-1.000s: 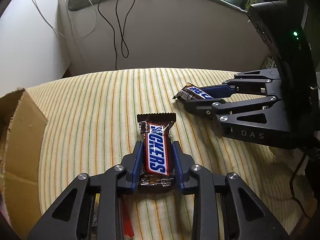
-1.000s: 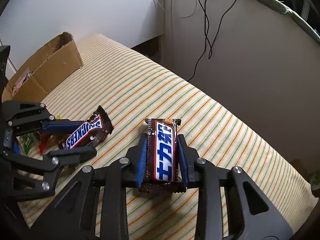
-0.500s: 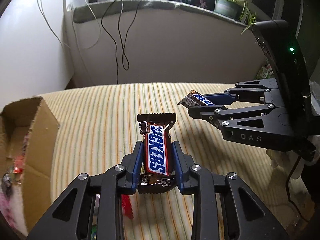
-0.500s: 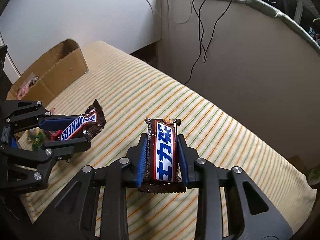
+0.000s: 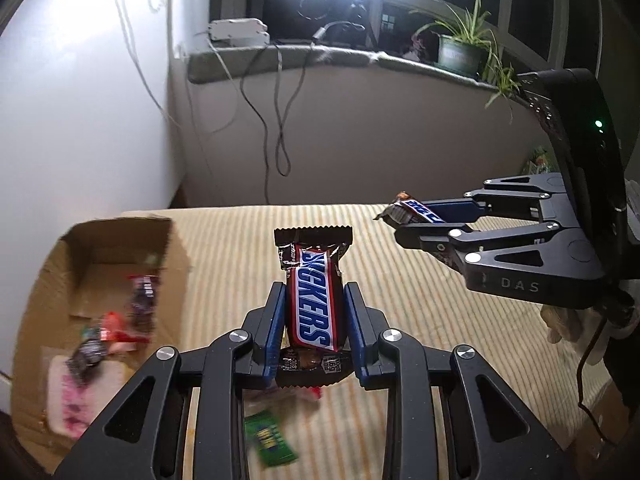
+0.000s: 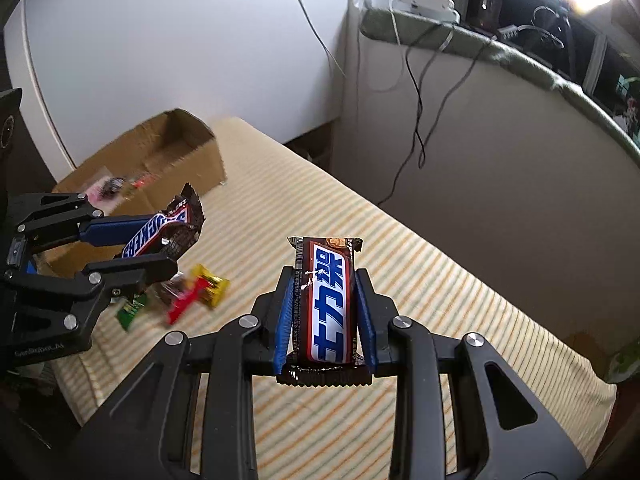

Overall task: Organize snacks
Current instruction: 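Carry both Snickers bars into the box and open both grippers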

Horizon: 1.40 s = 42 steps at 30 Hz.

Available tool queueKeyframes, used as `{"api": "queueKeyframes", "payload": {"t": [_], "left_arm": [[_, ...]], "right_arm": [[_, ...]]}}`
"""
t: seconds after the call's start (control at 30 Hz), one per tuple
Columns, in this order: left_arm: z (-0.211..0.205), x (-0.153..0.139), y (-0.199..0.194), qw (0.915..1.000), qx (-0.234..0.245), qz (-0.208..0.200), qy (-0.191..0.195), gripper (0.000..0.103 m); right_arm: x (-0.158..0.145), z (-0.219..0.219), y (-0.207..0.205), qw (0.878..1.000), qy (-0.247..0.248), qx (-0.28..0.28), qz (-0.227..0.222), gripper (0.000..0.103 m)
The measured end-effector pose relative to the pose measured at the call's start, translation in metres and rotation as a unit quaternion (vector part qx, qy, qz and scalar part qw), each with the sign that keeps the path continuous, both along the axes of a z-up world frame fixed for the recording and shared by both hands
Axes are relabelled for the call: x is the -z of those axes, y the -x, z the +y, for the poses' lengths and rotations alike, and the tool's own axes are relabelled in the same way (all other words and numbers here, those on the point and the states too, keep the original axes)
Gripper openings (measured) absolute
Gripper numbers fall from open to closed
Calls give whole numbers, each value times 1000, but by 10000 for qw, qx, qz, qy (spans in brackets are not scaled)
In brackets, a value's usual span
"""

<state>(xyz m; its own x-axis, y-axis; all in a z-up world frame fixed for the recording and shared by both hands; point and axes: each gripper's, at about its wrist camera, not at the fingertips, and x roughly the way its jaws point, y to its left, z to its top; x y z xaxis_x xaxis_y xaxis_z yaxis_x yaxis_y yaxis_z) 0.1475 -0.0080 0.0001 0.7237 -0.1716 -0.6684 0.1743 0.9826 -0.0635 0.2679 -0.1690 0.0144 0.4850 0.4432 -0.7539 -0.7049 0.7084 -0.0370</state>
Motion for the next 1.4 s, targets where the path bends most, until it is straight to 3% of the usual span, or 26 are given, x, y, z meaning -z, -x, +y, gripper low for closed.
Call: {"api": "queueKeyframes", "payload": {"t": [0.43,0.7,1.4], "left_arm": [[75,-25,8,9971,-704,-227,-162,27],[128,-22,-2,9925,-1202,-124,-180,27],[170,-6,-27,9858,-1678,55,-52,27]], "right_arm": [[-21,60,29,9988,-247,-426,-70,30],[-25,106,40,9963,-373,-773,34,30],[3,210,35,9903,-228,-1296,454,30]]}}
